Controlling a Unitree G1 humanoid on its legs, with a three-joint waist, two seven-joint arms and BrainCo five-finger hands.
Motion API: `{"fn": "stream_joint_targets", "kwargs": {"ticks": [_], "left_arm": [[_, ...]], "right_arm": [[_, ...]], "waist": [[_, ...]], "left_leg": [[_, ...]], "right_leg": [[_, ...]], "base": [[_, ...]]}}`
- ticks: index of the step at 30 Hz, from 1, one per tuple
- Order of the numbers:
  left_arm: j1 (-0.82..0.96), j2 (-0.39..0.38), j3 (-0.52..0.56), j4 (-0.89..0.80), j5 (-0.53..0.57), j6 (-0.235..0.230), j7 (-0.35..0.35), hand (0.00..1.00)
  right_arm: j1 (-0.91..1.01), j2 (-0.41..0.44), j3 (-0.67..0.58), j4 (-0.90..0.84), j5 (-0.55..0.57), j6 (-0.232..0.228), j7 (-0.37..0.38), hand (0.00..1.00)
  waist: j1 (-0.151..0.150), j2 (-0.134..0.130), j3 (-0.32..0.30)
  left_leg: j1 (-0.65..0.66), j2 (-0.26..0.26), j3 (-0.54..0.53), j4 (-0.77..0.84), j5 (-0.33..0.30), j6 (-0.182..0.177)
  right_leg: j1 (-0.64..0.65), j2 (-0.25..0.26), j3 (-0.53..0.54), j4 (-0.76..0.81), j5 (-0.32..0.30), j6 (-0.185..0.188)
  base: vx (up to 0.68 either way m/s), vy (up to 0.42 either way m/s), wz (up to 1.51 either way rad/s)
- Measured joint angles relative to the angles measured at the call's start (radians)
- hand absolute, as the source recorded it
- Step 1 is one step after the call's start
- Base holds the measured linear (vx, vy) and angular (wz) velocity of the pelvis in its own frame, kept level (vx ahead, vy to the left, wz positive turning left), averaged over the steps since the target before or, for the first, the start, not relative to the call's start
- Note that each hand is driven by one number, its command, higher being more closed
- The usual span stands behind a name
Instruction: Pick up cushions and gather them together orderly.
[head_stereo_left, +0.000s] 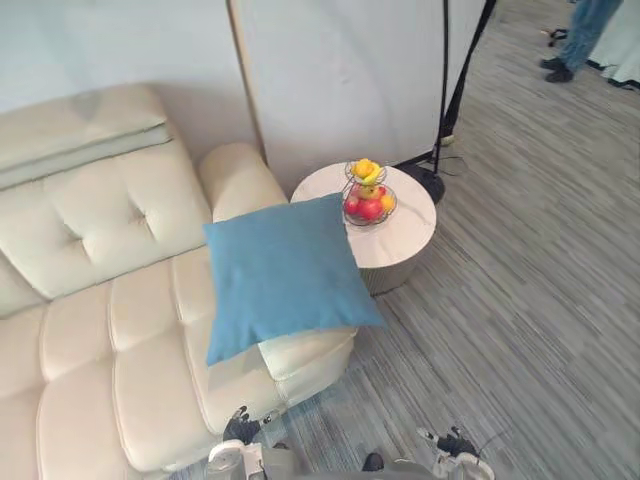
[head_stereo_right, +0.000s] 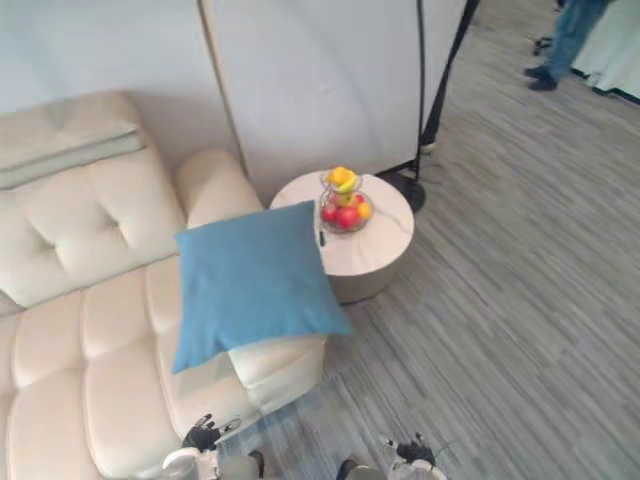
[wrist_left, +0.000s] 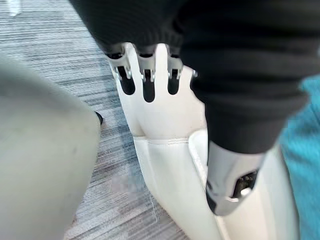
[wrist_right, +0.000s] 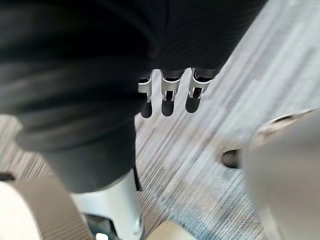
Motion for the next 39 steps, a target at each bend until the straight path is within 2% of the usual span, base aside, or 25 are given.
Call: {"fn": "stream_joint_targets", "kwargs": {"ticks": [1, 5, 11, 16, 18, 20, 23, 28, 32, 35, 39], "left_arm": [[-0.002, 0.006, -0.010, 0.001, 0.000, 0.000, 0.000, 0.00], [-0.004, 0.042, -0.072, 0.017, -0.005, 0.001, 0.001, 0.00], [0.002, 0.064, -0.105, 0.029, -0.005, 0.003, 0.000, 0.00], [0.000, 0.117, -0.097, -0.019, -0.015, 0.004, 0.002, 0.00], [0.006, 0.140, -0.052, -0.085, -0.019, 0.003, 0.007, 0.00], [0.012, 0.184, 0.013, -0.197, -0.065, -0.019, 0.034, 0.00], [0.011, 0.215, 0.067, -0.265, -0.106, -0.036, 0.056, 0.00], [-0.011, 0.218, 0.109, -0.354, -0.174, -0.042, 0.093, 0.00], [-0.057, 0.216, 0.113, -0.369, -0.215, -0.059, 0.118, 0.00], [-0.125, 0.215, 0.096, -0.394, -0.243, -0.070, 0.138, 0.00], [-0.240, 0.213, 0.035, -0.406, -0.252, -0.082, 0.163, 0.00]], "right_arm": [[0.002, 0.007, -0.007, 0.001, 0.003, 0.001, 0.000, 0.00], [-0.007, 0.030, 0.003, 0.002, 0.014, 0.002, 0.001, 0.00], [-0.010, 0.012, 0.008, 0.003, 0.014, 0.004, -0.004, 0.00], [-0.074, -0.093, 0.023, -0.012, -0.015, 0.006, -0.011, 0.00], [-0.084, -0.130, 0.028, -0.080, -0.015, 0.006, -0.016, 0.00], [-0.112, -0.197, 0.060, -0.198, -0.015, -0.006, -0.021, 0.00], [-0.145, -0.239, 0.068, -0.290, -0.017, -0.019, -0.020, 0.00], [-0.204, -0.250, 0.129, -0.391, -0.012, -0.025, -0.010, 0.00], [-0.280, -0.249, 0.176, -0.393, -0.003, -0.027, -0.007, 0.00], [-0.365, -0.249, 0.214, -0.390, 0.008, -0.029, -0.008, 0.00], [-0.481, -0.250, 0.258, -0.361, 0.029, -0.036, -0.009, 0.00]], "waist": [[-0.001, 0.001, -0.010], [0.001, -0.023, -0.017], [-0.008, -0.027, -0.020], [-0.013, -0.032, -0.021], [-0.013, -0.034, -0.022], [-0.012, -0.038, -0.021], [-0.010, -0.037, -0.021], [-0.003, -0.037, -0.021], [0.004, -0.036, -0.020], [0.006, -0.033, -0.003], [0.028, -0.032, 0.034]], "left_leg": [[0.002, -0.006, 0.037, -0.022, 0.020, 0.007], [0.005, -0.027, 0.032, -0.084, 0.055, 0.008], [0.078, -0.051, 0.036, -0.181, 0.092, 0.018], [0.079, -0.066, 0.038, -0.225, 0.124, 0.026], [0.078, -0.069, 0.038, -0.247, 0.139, 0.031], [0.062, -0.075, 0.038, -0.253, 0.148, 0.035], [0.054, -0.083, 0.038, -0.258, 0.148, 0.037], [0.019, -0.090, 0.034, -0.258, 0.151, 0.043], [0.009, -0.096, 0.030, -0.254, 0.155, 0.046], [-0.007, -0.098, 0.007, -0.253, 0.157, 0.047], [-0.065, -0.098, -0.001, -0.252, 0.178, 0.051]], "right_leg": [[0.001, -0.010, -0.018, -0.010, 0.001, 0.001], [0.002, -0.013, -0.028, -0.048, 0.023, 0.019], [0.056, -0.019, -0.026, -0.099, 0.049, 0.033], [0.045, -0.018, -0.020, -0.133, 0.087, 0.035], [0.035, -0.018, -0.018, -0.133, 0.093, 0.035], [0.015, -0.017, -0.003, -0.152, 0.112, 0.036], [0.014, -0.020, 0.003, -0.172, 0.124, 0.042], [-0.006, -0.021, 0.002, -0.201, 0.142, 0.045], [-0.002, -0.021, -0.005, -0.223, 0.153, 0.045], [-0.002, -0.021, -0.025, -0.232, 0.158, 0.041], [-0.047, -0.021, -0.035, -0.232, 0.165, 0.030]], "base": [[0.05, 0.055, 0.52], [0.06, 0.039, 0.19], [0.03, 0.044, 0.01], [-0.04, 0.040, -0.01], [-0.08, 0.035, 0.00], [-0.08, 0.048, -0.11], [-0.06, 0.042, -0.04], [0.00, 0.014, 0.01], [0.07, 0.007, 0.06], [0.06, 0.003, 0.21], [0.00, 0.011, 0.16]]}}
